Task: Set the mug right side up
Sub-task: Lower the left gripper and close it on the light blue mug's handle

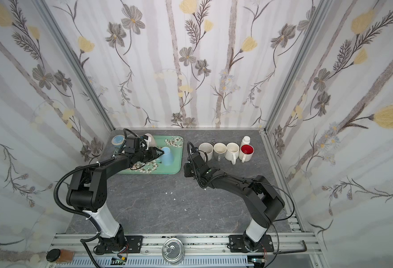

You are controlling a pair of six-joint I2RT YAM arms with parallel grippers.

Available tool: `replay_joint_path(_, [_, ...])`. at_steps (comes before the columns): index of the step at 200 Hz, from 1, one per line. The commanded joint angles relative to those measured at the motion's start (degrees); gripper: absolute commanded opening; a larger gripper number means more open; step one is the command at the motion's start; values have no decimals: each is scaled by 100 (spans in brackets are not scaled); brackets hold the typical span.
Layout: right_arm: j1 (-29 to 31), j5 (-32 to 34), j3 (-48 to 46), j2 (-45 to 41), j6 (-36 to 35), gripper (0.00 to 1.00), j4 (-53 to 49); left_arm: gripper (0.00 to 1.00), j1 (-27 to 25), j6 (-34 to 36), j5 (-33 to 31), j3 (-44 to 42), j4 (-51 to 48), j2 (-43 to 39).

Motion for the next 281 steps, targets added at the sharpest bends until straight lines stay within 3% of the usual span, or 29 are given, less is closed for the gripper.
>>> replay_joint_path(1, [16,-67,36,26,86,46,161,49,-1,492,-127,154,-329,-123])
replay_joint_path(42, [40,-66,11,7,74,45,150,59,21,2334,-571,793,-1410,-76])
replay_joint_path(63, [74,-74,10,23,77,45,189,61,114,2806,-533,1056,-1576,92])
replay_joint_path(120, [421,-211,170,248,79,45,260,63,293,2106,798,1335,-601,889])
replay_joint_path(164, [603,-333,354,519,109,44,280,65,360,1296,1464,525,507,753])
replay_joint_path(238, [464,-702,1551,1525,-262,44,-291,66,322,1072,1086,-887,882,-139])
replay_joint_path(281, [290,-1152,2088,2104,-228,44,-431,65,106,1745,187,-1026,415,-375])
